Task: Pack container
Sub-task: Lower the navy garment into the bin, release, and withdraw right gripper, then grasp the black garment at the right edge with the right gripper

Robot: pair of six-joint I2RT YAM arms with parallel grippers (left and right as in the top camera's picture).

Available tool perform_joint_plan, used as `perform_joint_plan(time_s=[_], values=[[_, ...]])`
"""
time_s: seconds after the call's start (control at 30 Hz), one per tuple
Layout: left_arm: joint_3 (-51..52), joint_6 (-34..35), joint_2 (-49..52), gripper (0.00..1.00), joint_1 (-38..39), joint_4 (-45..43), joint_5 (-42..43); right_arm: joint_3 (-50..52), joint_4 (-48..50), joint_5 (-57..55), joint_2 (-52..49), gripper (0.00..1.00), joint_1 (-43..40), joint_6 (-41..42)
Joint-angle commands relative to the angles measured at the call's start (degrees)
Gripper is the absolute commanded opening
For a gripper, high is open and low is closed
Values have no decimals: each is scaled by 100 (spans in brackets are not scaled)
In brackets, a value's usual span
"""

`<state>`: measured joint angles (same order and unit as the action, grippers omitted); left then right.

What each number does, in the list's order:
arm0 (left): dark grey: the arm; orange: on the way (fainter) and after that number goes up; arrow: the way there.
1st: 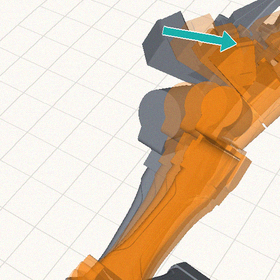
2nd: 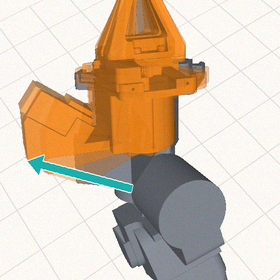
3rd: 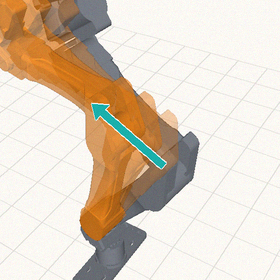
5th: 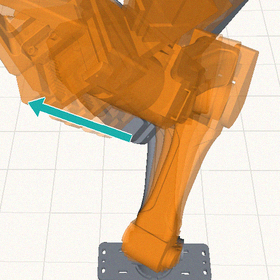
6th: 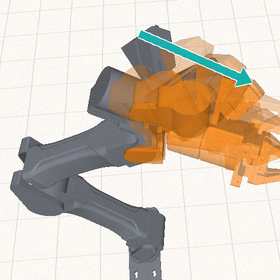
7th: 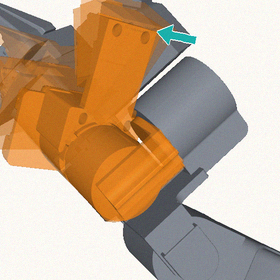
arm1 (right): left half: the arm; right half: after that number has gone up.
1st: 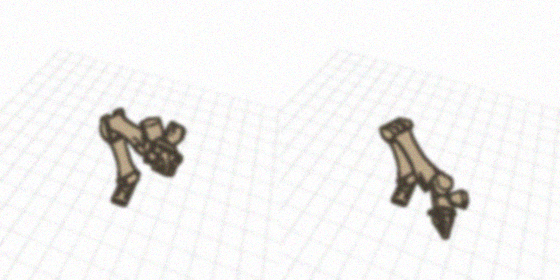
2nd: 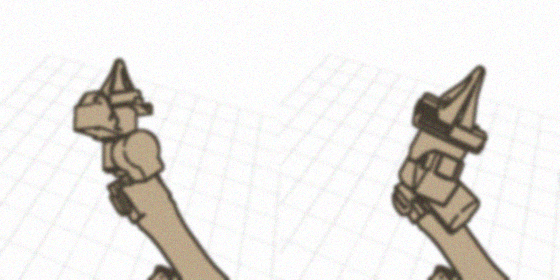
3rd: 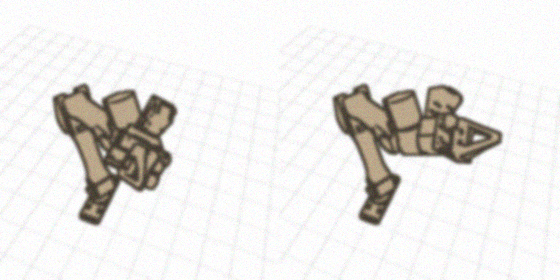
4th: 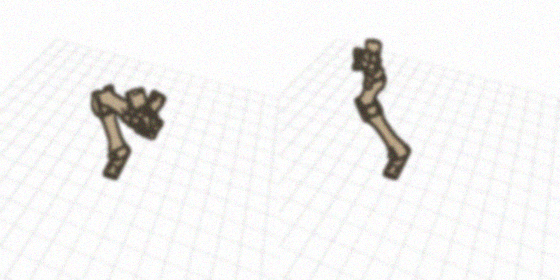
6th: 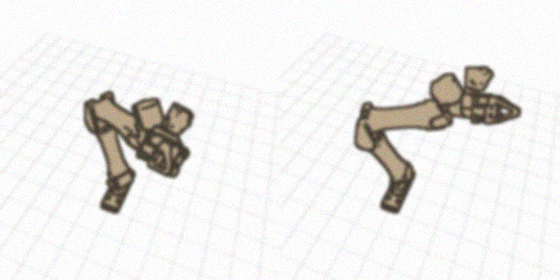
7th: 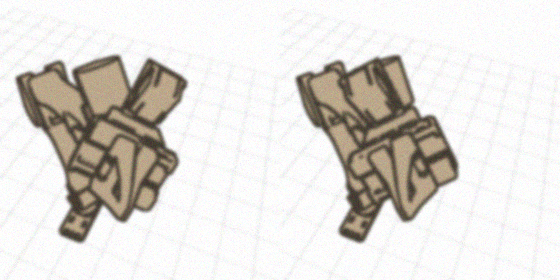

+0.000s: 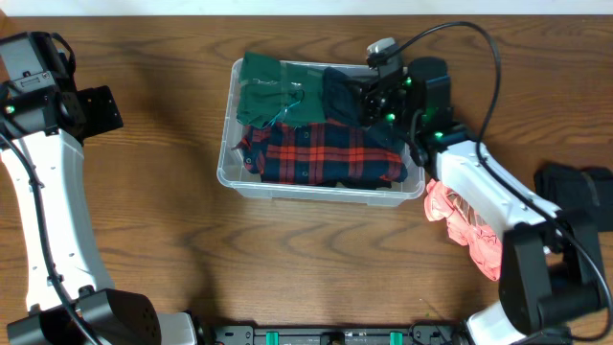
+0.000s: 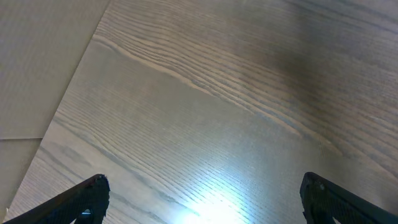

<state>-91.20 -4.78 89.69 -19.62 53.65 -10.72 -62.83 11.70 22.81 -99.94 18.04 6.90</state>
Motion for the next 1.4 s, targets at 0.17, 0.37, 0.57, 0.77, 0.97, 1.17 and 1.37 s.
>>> perform_joint_plan(time_s=[0.17, 0.37, 0.57, 0.77, 0.97, 1.17, 1.37], values=[[24, -57, 17, 98, -9, 15, -48, -24, -157, -87, -807, 7, 157, -140], [24, -57, 17, 98, -9, 13, -48, -24, -302, -72, -1086, 6, 216, -142], [24, -57, 17, 98, -9, 15, -48, -426, -697, 15, -691, 8, 140, -138], [24, -57, 17, 98, -9, 15, -48, -1276, -2004, 13, 153, 40, -162, -140], [24, -57, 17, 98, -9, 15, -48, -1722, -3364, 11, 1182, 98, -1003, 153], [24, -57, 17, 98, -9, 15, -48, -1720, -4857, -35, 1989, 99, -2549, 1029], [24, -57, 17, 98, -9, 15, -48, -1718, -6391, -933, 2142, 99, -4013, 2000]])
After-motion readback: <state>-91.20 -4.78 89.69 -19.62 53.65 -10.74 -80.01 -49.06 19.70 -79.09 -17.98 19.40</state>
